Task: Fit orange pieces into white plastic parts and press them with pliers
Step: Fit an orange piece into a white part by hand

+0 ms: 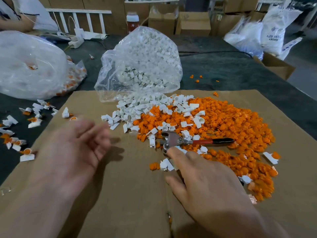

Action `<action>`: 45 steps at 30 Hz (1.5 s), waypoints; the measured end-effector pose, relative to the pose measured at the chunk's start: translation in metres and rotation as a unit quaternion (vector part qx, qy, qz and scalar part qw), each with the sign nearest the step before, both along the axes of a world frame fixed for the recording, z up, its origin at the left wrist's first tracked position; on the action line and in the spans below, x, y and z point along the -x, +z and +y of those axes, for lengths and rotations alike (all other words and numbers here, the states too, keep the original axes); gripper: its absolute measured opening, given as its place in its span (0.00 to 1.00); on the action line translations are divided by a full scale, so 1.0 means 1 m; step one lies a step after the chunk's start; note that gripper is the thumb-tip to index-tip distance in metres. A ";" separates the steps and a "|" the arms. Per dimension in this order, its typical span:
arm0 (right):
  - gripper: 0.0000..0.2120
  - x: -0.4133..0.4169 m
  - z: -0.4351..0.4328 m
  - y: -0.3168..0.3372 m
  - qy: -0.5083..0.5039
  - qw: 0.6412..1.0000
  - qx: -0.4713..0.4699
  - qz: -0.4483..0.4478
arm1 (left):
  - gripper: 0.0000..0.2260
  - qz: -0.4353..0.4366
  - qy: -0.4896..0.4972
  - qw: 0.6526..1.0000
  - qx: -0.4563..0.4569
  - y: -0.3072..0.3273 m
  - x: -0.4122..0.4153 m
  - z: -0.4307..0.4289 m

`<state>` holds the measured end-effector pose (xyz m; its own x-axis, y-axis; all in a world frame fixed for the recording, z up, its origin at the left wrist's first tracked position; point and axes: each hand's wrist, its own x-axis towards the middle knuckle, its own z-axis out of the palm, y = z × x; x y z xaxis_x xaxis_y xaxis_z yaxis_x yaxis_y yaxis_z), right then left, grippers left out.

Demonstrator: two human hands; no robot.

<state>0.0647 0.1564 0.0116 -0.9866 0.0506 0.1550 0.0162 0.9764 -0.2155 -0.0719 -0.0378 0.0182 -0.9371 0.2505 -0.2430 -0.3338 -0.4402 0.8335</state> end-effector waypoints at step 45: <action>0.09 0.013 0.001 0.010 -0.074 0.590 0.797 -0.104 | 0.11 0.464 -0.082 0.801 0.370 -0.008 -0.063 0.040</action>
